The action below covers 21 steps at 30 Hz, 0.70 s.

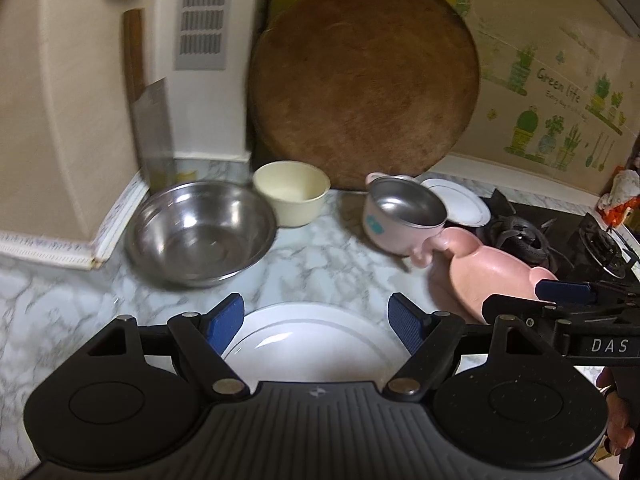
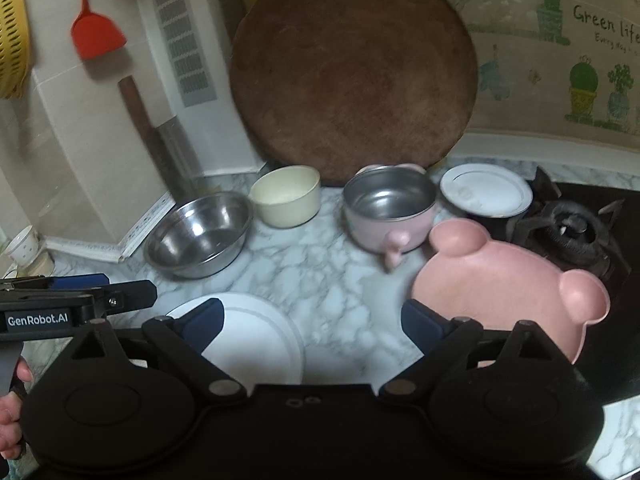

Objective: Organize plates and bowls

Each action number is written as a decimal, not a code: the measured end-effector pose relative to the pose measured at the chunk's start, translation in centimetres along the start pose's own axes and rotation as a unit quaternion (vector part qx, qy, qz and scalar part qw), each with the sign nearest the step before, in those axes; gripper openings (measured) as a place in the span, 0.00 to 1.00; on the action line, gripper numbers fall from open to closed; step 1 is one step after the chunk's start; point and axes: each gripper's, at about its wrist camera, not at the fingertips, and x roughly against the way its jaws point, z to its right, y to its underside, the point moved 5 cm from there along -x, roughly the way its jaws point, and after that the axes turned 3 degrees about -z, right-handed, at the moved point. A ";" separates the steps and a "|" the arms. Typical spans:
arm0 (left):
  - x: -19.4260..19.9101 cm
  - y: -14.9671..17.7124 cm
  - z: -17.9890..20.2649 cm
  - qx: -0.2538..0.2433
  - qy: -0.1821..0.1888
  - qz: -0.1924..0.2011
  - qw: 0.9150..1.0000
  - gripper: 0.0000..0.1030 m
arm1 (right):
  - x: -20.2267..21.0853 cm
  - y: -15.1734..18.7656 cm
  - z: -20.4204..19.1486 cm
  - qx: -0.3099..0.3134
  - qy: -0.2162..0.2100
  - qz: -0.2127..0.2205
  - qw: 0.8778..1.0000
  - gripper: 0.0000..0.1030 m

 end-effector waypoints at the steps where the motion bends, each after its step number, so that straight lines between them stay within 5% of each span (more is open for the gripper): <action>1: -0.4 -0.4 0.6 -0.005 0.002 -0.001 1.000 0.77 | 0.0 -0.3 0.5 0.000 0.003 0.001 1.000 0.93; 13: -6.5 -5.8 8.3 -0.055 0.035 -0.030 0.997 0.77 | 0.2 -3.1 8.5 -0.006 0.048 -0.001 0.999 0.92; 21: -12.2 -10.4 15.0 -0.067 0.054 -0.073 0.994 0.77 | -0.6 -8.4 15.8 -0.003 0.078 -0.012 0.997 0.91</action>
